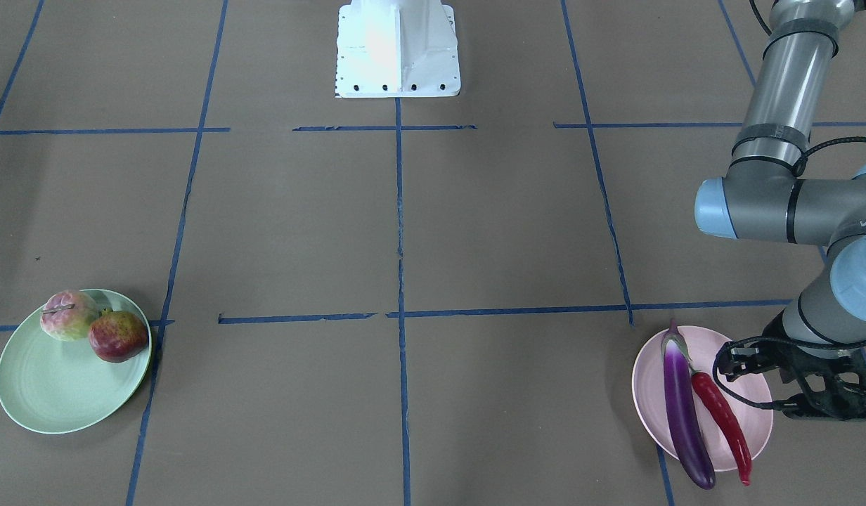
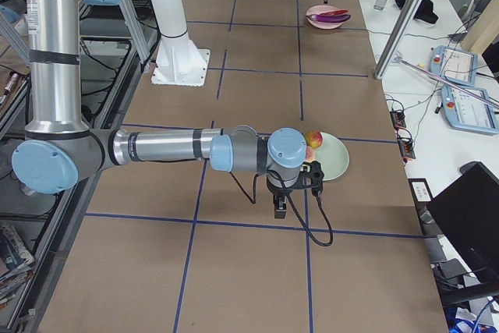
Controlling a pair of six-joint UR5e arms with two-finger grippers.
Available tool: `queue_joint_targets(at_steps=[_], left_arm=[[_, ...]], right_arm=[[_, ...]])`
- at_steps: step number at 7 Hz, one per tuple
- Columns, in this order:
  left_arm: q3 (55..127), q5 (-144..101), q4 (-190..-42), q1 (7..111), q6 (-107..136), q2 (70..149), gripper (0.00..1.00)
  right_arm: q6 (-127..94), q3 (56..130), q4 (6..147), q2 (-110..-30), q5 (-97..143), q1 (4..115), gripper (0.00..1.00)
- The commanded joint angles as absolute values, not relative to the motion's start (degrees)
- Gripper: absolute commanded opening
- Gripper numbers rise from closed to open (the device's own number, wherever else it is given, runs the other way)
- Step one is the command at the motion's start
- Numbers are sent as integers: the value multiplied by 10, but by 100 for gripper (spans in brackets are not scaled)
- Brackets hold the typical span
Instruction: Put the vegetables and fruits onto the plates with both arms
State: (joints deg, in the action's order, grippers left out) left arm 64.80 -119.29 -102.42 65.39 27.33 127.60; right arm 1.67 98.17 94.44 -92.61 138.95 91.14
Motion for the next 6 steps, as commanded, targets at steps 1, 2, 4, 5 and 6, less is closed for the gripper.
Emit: queue_joint_targets(at_steps=[1,2,4,5,6], left_arm=[[687,-1289,-1018,705,170,1220,100],[713,-1320,-1008,748,99,1187,100],[750,-1329,-857,836,-86,1173,100],[752,-1313,-792,897,-165,1168,100],[757,-1315,-775,923,-201,1125,100]], right_arm=[[17,982,945,-926,1390,911,100],[18,982,944,-926,1389,911,100],[18,983,944,-926,1387,911,100],[18,983,944,-926,1387,911,100],[18,983,945,-927,1387,912,100]])
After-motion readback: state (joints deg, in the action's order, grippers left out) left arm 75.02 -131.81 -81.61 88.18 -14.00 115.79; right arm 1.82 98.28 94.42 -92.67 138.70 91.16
